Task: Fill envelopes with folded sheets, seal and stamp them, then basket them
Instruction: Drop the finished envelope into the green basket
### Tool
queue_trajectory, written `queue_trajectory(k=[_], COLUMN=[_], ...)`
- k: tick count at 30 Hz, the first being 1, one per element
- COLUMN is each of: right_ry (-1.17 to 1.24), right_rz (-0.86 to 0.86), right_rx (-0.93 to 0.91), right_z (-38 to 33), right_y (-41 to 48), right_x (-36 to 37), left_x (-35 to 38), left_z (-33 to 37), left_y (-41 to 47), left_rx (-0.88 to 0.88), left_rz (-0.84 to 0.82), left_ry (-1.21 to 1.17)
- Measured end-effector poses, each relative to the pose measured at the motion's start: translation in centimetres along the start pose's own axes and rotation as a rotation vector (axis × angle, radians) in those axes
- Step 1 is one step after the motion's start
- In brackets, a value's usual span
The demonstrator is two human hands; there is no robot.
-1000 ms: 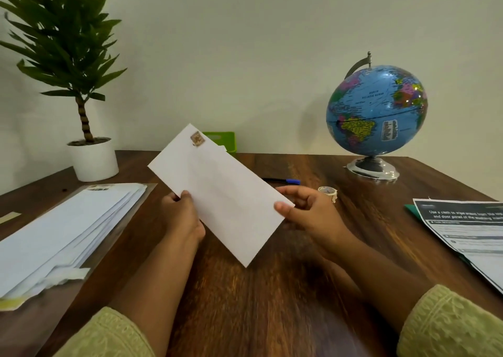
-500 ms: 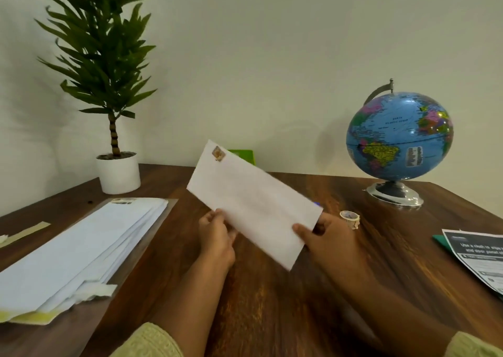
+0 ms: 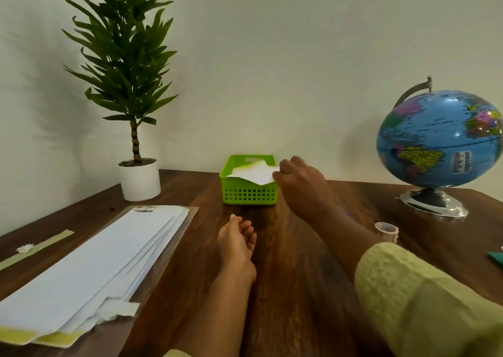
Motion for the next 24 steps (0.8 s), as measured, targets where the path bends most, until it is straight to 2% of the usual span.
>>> queue_trajectory(k=[4, 12, 24], right_ry=[-0.012, 0.188, 0.229], right_rz=[-0.165, -0.170, -0.317], right_rx=[0.026, 0.253, 0.247], right_z=[-1.3, -2.2, -3.7], right_y=[1.3, 3.7, 3.9], right_x=[3.5, 5.5, 8.2], left_x=[0.0, -0.2, 0.4], left_z=[-0.3, -0.3, -1.0], left_y=[0.4, 0.6, 0.9], left_rx=[0.037, 0.058, 0.161], left_rz=[0.015, 0.016, -0.049], left_ry=[0.010, -0.009, 0.045])
Point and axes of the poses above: each hand's wrist, its own y-axis towards the middle knuckle, its own x-axis out of the palm, z = x × y, the point moved 1 cm from there along y, towards the middle knuckle, and after that the axes turned 8 degrees about -y, right-handed, at the moved point
